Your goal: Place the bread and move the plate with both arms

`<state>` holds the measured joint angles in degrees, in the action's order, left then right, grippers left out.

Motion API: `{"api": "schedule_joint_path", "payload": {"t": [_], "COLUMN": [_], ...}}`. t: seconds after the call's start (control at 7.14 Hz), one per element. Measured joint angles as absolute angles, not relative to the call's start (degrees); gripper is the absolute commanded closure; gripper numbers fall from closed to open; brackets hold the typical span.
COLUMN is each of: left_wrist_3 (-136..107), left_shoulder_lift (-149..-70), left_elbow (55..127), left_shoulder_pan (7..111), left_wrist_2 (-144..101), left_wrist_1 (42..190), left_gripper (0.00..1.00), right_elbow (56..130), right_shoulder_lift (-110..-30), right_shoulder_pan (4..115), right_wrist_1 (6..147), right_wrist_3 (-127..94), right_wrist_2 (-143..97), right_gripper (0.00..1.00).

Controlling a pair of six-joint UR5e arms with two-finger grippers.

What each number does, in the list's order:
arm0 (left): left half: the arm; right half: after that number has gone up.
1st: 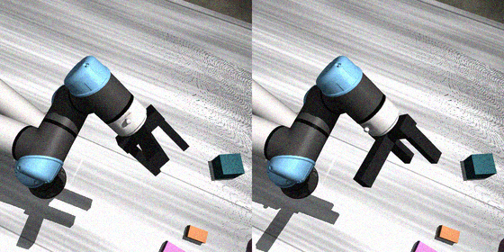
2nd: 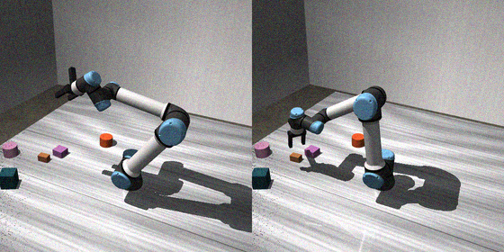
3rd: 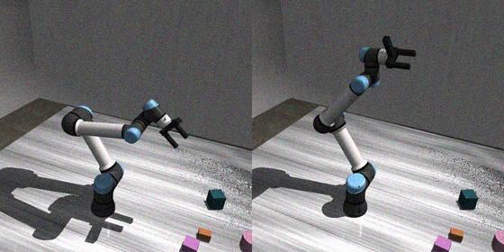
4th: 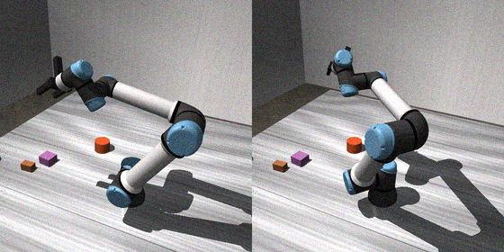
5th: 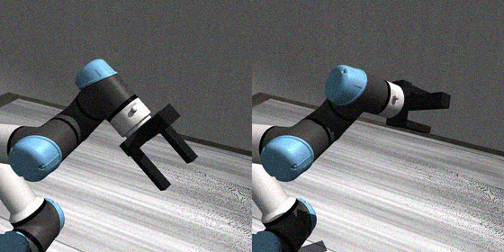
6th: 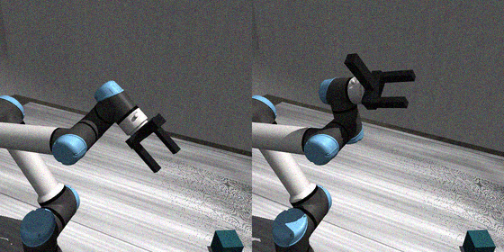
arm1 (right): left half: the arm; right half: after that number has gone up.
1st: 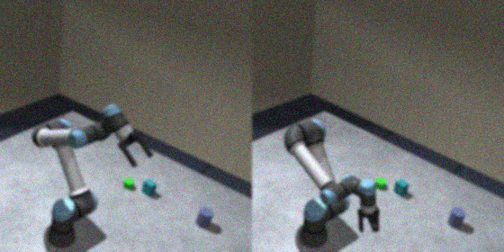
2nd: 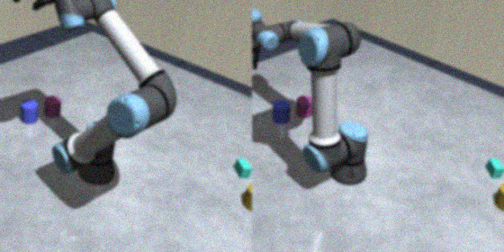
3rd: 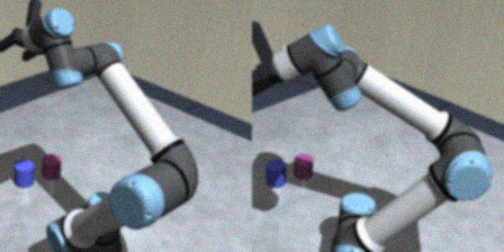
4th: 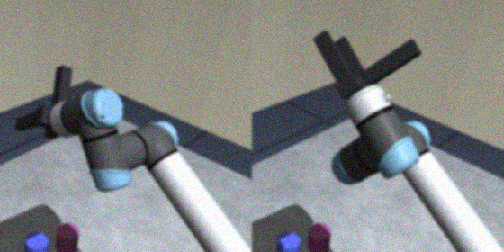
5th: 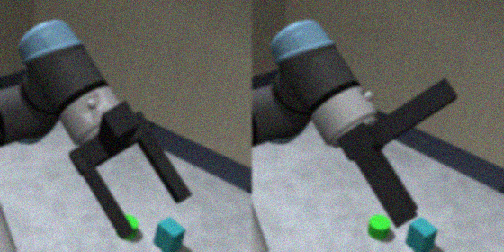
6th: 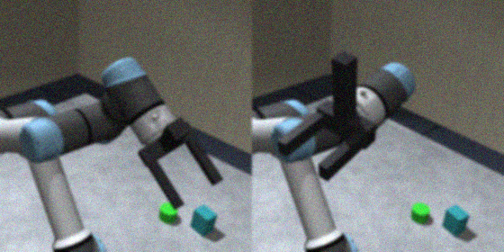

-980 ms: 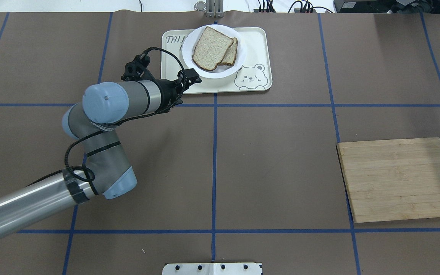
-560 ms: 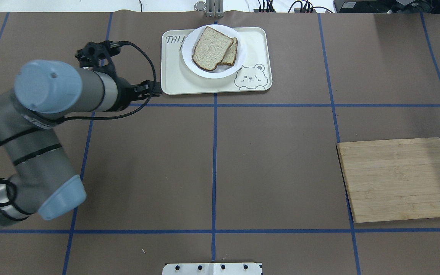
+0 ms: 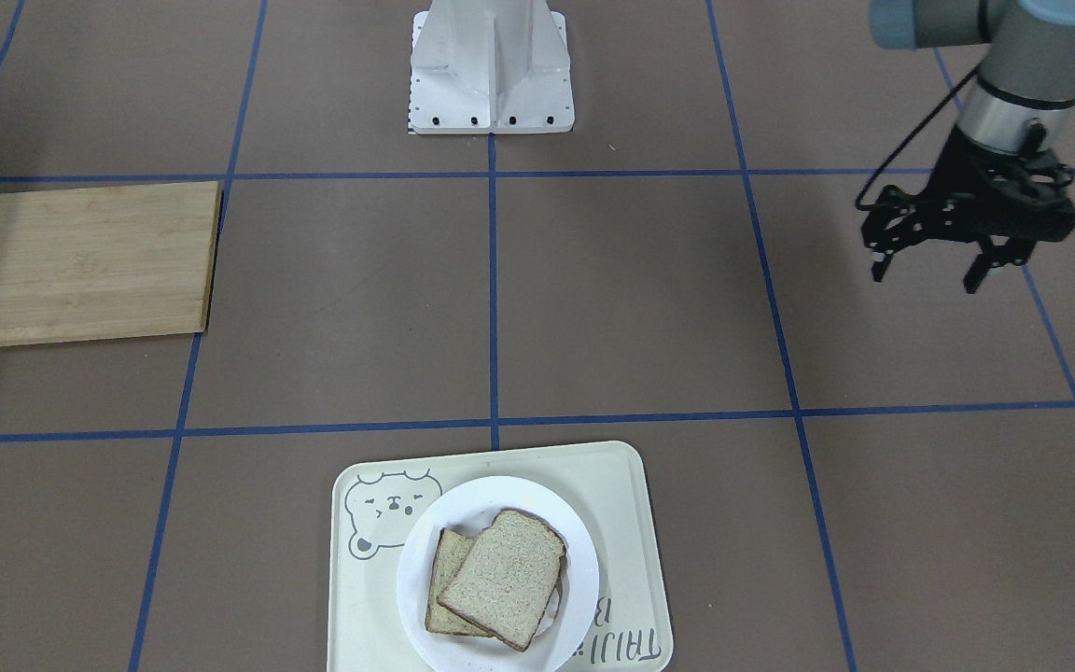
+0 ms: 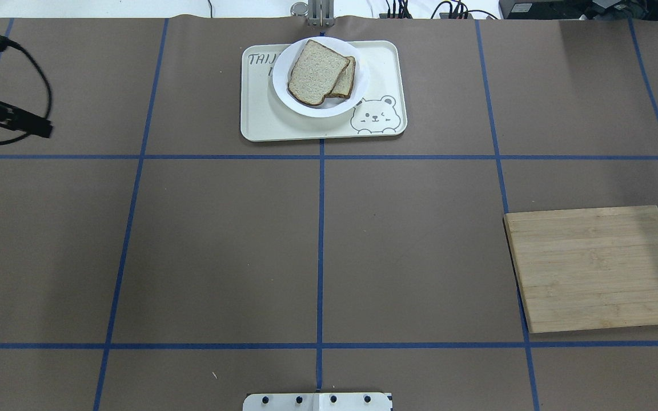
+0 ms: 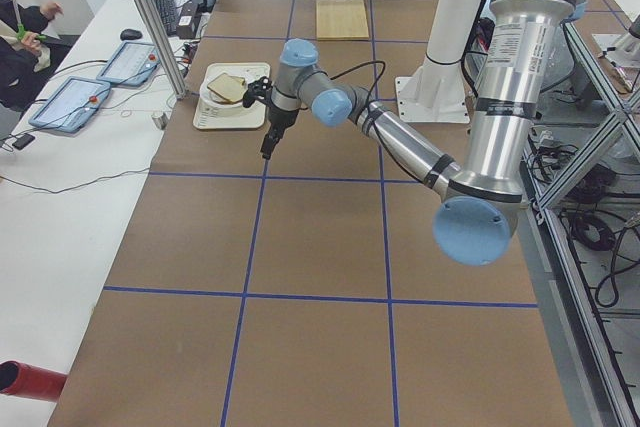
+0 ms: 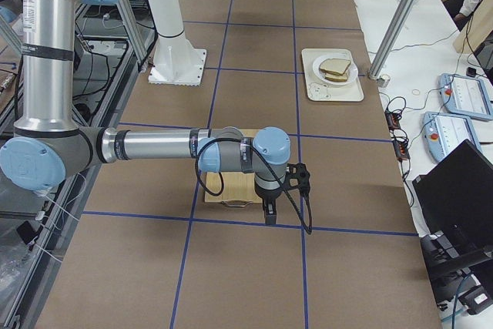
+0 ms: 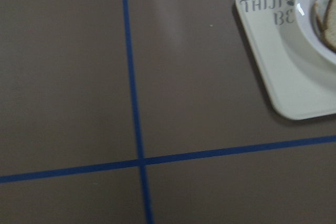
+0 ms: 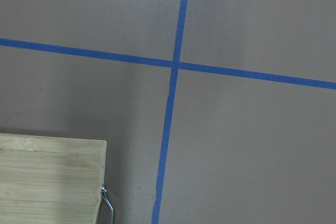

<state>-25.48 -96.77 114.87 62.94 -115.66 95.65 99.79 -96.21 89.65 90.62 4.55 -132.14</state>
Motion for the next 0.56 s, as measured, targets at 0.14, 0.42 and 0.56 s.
{"api": "schedule_joint_path", "payload": {"t": [0.14,0.42,0.56], "left_wrist_3": [-16.2,3.1,8.5], "left_shoulder_lift": [-94.8,-93.6,-93.1], "left_elbow": [112.0,104.6,102.2], "left_shoulder_pan": [69.1,79.8,83.7], "left_wrist_2": [-119.4,-125.5,-128.0], "left_wrist_1": [93.3,87.2,84.0], "left_gripper": [0.02,0.02,0.02], "right_elbow": [99.8,100.0,100.2], "right_shoulder_lift": [-96.5,-97.2,-97.5], "right_shoulder_pan": [89.8,90.5,91.0], "right_wrist_1": [90.6,90.6,90.6], "right_wrist_3": [4.9,5.1,5.2], "right_wrist_2": [-132.2,-132.3,-132.3], "right_gripper": [0.00,0.00,0.00]}}
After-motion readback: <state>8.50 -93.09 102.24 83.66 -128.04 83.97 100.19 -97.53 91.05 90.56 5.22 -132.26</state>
